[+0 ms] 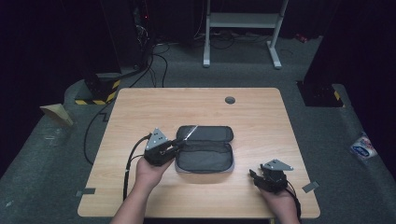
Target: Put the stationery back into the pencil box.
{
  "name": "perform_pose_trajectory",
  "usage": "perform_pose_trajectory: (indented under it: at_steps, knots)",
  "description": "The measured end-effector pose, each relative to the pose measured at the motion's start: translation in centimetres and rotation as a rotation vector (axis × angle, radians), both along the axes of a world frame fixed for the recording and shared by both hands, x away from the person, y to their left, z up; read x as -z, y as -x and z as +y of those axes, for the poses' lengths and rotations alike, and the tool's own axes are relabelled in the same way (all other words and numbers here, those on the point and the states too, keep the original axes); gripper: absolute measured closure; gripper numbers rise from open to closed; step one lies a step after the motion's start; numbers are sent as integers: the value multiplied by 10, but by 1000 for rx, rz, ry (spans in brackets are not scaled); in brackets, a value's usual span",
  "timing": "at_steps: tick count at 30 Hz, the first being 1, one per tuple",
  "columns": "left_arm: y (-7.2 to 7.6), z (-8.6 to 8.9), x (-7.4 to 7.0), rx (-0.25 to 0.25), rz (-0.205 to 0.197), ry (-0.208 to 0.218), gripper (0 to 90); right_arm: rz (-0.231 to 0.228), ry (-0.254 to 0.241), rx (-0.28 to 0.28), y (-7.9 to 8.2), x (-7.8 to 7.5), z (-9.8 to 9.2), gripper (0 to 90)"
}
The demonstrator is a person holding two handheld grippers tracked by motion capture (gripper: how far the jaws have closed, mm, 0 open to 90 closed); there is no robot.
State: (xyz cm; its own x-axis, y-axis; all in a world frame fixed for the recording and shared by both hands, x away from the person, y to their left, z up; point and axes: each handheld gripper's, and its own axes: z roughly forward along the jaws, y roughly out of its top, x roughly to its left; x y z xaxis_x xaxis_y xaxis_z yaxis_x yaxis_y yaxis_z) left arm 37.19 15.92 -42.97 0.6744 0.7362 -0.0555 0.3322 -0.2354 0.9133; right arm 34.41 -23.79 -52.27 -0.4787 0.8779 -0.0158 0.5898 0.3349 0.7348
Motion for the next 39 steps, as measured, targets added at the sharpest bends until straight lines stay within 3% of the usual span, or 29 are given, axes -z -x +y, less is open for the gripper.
perform_pose_trajectory:
  at_steps: [24, 39]
  knots:
    - [-28, -37, -3, 97, 24, -29, 792, 0, 0, 0, 0, 0, 0, 459]
    - [-33, -52, -1, 168, 32, -57, 792, 0, 0, -3, 0, 0, 0, 458]
